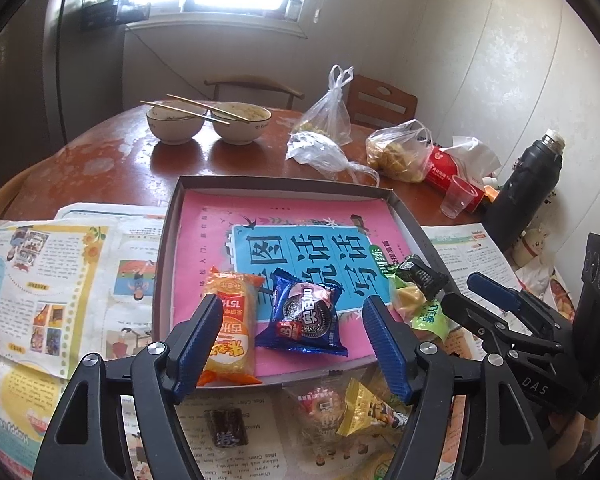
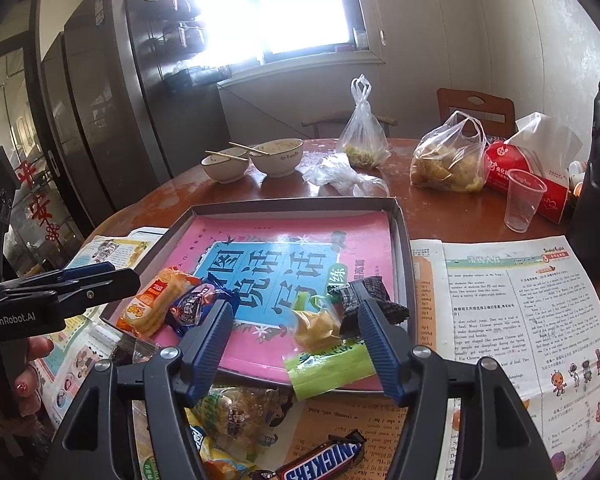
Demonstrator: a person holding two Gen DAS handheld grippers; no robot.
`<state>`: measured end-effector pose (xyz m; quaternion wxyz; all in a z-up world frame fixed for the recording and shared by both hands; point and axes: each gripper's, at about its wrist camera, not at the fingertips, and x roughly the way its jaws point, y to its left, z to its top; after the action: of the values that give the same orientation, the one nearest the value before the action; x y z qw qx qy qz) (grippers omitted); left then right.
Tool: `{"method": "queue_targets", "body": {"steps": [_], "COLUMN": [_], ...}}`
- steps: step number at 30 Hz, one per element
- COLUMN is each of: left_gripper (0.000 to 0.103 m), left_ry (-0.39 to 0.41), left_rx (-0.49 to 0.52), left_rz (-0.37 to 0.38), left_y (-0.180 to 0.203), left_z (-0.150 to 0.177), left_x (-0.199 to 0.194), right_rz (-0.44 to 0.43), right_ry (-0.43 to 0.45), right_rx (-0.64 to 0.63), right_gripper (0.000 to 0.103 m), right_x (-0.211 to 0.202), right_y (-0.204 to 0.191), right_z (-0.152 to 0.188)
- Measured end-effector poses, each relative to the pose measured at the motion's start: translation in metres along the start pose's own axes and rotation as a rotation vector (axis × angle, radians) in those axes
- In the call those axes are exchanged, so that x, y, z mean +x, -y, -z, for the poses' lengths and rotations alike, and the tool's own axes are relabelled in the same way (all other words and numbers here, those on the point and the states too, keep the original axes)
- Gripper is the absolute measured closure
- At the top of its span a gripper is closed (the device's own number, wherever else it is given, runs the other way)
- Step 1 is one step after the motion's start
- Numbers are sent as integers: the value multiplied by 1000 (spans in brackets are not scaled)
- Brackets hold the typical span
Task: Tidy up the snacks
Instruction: 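Move both open tools back from the tray toward the loose snacks beside it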
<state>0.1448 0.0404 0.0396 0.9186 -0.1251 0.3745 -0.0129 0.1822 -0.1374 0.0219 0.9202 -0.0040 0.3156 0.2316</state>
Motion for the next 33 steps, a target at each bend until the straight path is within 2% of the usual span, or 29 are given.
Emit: {"method": "queue_targets", "body": {"steps": [33], "left_gripper": [29], "left_ry": [19], "left_rx": [36], "left_rz": [-19], "left_y": [2], "left_z": [20], "left_x": [-38], "right_rz": [-17], "right_ry": [59], "right_rx": [-21], "right_gripper": [32], "right_x": [-37], "right_y": [-20], "right_z": [-4]}}
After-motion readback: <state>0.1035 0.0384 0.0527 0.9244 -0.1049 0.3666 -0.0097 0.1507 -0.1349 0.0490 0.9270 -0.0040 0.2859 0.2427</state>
